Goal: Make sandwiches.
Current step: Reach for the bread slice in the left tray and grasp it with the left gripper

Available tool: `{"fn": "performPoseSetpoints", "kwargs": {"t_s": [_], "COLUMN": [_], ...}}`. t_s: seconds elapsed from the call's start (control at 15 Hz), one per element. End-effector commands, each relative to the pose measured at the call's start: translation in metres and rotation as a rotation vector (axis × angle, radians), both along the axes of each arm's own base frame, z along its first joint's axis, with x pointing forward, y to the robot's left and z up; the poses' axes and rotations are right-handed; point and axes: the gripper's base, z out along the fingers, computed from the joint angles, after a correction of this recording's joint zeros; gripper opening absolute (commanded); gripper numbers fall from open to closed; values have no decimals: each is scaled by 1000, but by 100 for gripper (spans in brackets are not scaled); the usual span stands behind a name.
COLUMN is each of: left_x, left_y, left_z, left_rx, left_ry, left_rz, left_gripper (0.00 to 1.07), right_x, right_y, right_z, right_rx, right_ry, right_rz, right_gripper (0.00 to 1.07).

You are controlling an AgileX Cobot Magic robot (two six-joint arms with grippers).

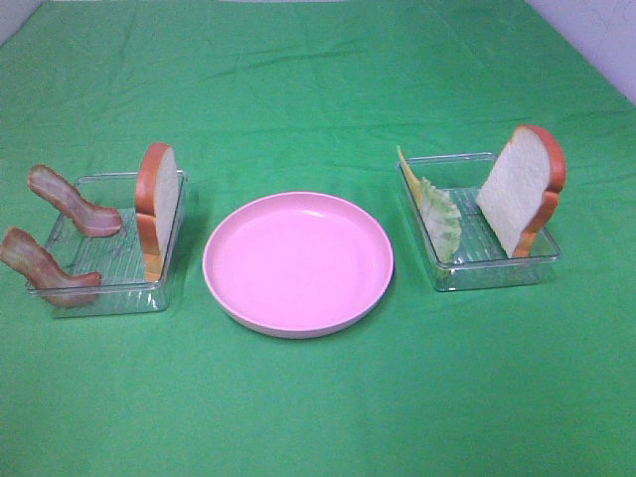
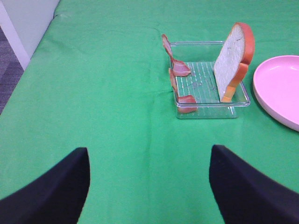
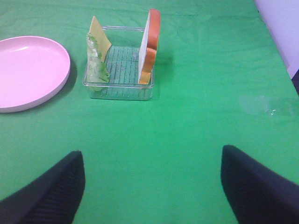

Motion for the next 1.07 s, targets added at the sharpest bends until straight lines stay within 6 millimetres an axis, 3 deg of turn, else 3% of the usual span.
{"fn": "performPoseSetpoints", "kwargs": {"t_s": [0.07,0.4,0.6,0.8,1.07], "left_x": [-2,-3,1,30,98], "left_y": [-1,-1,0,1,0], "left_z": [-2,1,27,47,63], "left_rx": [-5,-4,-20,-69,-206], "left_ry": [-21,-38,-120,-27,216], "left_rz": [-1,4,15,4,-35], "left_gripper": [69,69,69,69,69], "right_x": [-2,-2,-2,-2,-2], "right_y": [0,0,0,0,0], "right_z": [-1,-1,-1,-1,-1], "right_rx": [-9,-9,-9,-9,-9], "right_ry": [-16,-16,-16,-16,-16], "right_rz": [-6,-6,-6,-6,-6], "right_gripper": [76,76,76,76,76]}}
